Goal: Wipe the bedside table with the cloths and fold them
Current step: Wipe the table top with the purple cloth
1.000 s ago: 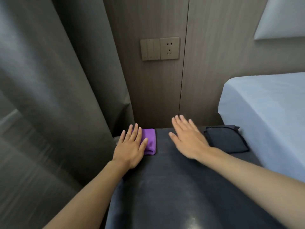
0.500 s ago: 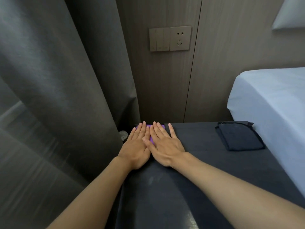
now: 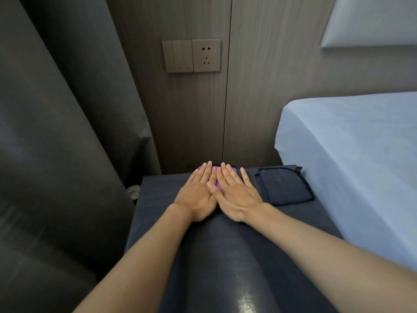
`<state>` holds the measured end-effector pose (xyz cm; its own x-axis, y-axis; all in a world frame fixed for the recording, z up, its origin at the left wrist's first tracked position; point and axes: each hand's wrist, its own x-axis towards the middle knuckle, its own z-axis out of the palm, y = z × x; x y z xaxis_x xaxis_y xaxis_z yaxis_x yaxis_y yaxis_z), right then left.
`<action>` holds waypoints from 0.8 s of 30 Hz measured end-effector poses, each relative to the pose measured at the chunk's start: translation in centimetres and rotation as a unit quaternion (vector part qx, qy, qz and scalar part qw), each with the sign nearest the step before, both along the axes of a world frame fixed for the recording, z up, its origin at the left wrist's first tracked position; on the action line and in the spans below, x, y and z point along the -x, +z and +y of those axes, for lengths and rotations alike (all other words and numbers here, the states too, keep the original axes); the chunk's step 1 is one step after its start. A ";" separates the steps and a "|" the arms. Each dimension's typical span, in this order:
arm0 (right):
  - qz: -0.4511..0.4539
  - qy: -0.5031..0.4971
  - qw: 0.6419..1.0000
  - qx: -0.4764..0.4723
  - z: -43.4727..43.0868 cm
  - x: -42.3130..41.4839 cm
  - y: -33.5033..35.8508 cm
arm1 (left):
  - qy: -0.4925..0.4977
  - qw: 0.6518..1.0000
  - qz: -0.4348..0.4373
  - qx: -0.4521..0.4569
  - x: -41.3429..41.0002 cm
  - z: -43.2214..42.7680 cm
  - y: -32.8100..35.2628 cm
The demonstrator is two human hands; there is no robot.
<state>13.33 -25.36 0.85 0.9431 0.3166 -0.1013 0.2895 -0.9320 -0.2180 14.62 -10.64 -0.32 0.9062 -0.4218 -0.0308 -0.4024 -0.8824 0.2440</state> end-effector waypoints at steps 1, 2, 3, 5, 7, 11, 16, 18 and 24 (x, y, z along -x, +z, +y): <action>-0.003 -0.012 1.000 -0.001 -0.6 0.0 -0.1 | -0.007 1.000 -0.004 0.001 -0.2 -0.6 -0.1; -0.005 -0.023 1.000 -0.001 -1.0 0.0 -0.2 | -0.011 1.000 -0.006 0.003 -0.4 -1.1 -0.1; -0.006 -0.031 0.999 -0.001 -1.3 0.0 -0.3 | -0.014 1.000 -0.005 0.004 -0.6 -1.5 -0.2; -0.004 -0.042 0.999 -0.002 -1.7 -0.1 -0.5 | -0.019 1.000 -0.005 0.003 -0.7 -1.9 -0.2; -0.004 -0.056 0.998 -0.008 -1.7 0.1 -0.6 | -0.028 1.000 -0.004 0.000 -0.7 -2.0 -0.1; -0.018 -0.113 0.993 -0.013 -1.2 1.4 -1.0 | -0.087 0.996 -0.009 -0.002 -1.1 -1.8 -0.2; -0.010 -0.195 0.981 -0.011 0.3 3.6 -1.3 | -0.164 0.986 -0.013 -0.031 -1.2 -1.2 -0.1; -0.001 -0.227 0.974 -0.019 1.5 4.5 -1.1 | -0.185 0.982 -0.013 -0.039 -1.0 -0.7 0.2; 0.026 -0.275 0.961 -0.027 5.4 6.6 -0.6 | -0.218 0.974 -0.012 -0.051 0.5 2.1 0.8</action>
